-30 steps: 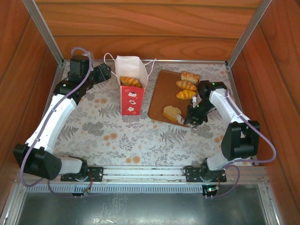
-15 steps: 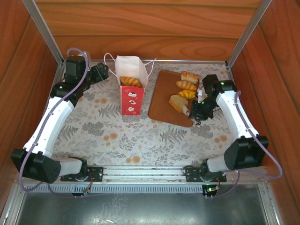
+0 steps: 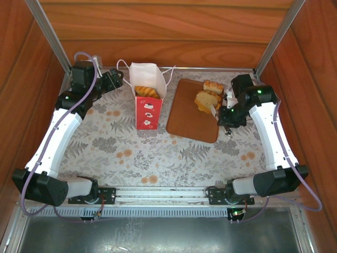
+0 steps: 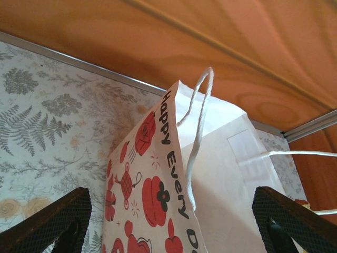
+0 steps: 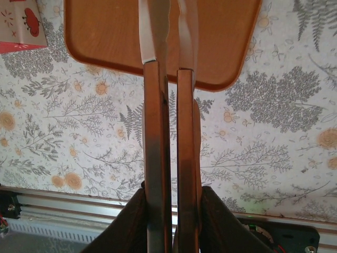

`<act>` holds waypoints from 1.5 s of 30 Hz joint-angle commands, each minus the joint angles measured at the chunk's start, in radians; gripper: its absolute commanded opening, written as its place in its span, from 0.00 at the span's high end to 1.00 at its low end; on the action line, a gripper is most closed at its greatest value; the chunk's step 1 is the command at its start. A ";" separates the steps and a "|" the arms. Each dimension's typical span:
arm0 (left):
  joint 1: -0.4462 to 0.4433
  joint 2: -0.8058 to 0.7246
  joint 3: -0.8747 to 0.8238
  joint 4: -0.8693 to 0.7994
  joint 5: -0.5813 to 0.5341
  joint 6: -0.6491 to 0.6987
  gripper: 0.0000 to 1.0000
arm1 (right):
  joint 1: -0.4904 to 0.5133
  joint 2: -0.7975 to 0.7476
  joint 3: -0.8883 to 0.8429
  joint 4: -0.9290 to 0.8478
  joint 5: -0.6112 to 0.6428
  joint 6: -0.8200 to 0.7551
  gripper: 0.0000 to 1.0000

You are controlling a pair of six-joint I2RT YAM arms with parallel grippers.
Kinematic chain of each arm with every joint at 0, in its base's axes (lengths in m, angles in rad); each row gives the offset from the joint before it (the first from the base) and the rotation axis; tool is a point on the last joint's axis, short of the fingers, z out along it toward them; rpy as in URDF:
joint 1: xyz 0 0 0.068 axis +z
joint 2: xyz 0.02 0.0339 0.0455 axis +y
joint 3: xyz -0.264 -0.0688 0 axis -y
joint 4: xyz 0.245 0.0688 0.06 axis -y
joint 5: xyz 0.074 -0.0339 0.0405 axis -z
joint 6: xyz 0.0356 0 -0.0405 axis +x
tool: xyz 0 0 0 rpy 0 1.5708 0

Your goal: Place the fake bread into the paper bag

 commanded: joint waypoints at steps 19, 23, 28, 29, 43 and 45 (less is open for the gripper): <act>-0.062 0.094 0.044 -0.037 -0.038 -0.095 0.18 | 0.137 0.057 0.481 -0.163 0.110 0.011 0.74; -0.062 0.129 0.046 -0.035 -0.020 -0.107 0.20 | 0.180 0.075 0.557 -0.183 0.118 0.017 0.74; -0.062 0.164 0.055 -0.027 0.014 -0.118 0.22 | 0.223 0.081 0.608 -0.170 0.112 0.030 0.74; -0.062 0.172 0.057 -0.025 0.020 -0.117 0.22 | 0.231 0.084 0.620 -0.164 0.110 0.031 0.74; -0.062 0.199 0.033 -0.008 -0.005 -0.165 0.37 | 0.398 0.252 0.847 -0.090 0.073 0.047 0.74; -0.062 0.195 0.019 0.001 -0.008 -0.172 0.39 | 0.430 0.274 0.855 -0.057 0.075 0.046 0.75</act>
